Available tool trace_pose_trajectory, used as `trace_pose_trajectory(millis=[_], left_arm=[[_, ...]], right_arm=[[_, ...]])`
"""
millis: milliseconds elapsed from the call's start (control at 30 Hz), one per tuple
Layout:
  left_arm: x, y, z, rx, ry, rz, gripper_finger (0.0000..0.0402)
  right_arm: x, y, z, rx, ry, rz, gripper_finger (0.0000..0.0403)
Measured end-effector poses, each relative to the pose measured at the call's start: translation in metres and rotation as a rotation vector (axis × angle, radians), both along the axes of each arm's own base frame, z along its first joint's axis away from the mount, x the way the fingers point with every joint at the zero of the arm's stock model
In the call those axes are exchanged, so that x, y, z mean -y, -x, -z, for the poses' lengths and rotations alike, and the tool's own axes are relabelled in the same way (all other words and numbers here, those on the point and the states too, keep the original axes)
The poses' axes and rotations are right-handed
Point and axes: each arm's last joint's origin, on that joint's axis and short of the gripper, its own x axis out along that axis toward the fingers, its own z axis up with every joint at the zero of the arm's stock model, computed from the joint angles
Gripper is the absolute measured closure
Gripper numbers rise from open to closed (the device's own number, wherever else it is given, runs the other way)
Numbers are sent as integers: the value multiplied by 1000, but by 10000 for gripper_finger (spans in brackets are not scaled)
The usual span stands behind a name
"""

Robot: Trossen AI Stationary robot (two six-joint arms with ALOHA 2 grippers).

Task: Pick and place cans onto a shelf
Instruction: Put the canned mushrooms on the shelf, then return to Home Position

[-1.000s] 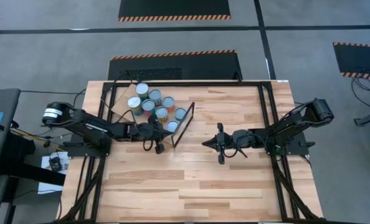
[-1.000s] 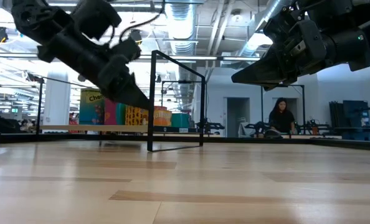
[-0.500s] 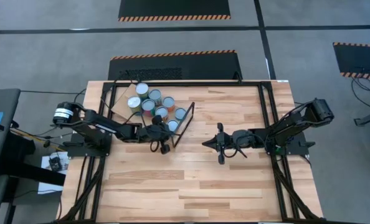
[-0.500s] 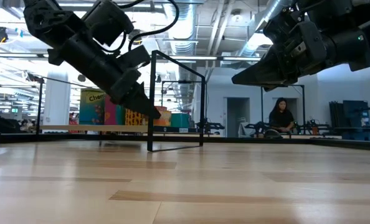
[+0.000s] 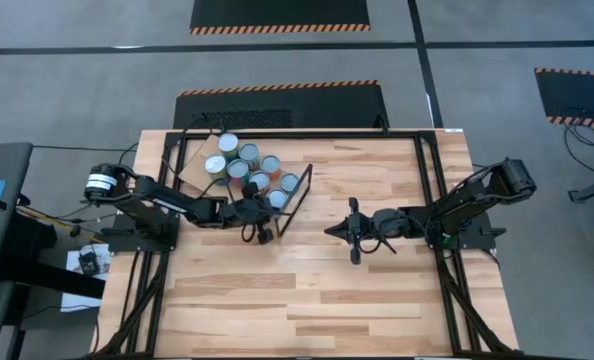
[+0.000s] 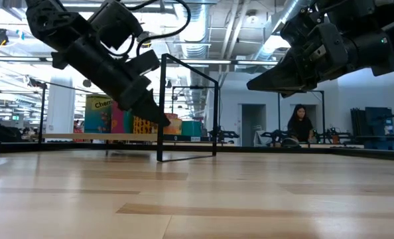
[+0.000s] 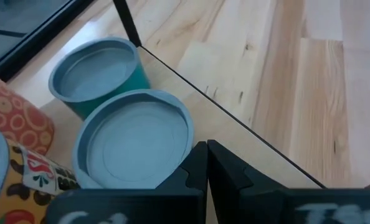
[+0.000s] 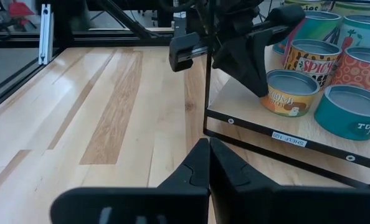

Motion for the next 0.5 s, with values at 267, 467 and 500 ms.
trace_pose_trajectory(millis=[267,467,500], left_arm=[[0,12,-23,11,0,19,401],[1,28,-49,52,-14,40,401],[2,32,-51,69,-10,54,401]], right_arm=[[0,0,1,-6,1,-2,382],[0,0,1,-8,1,-3,386],[0,0,1,-9,1,-3,386]])
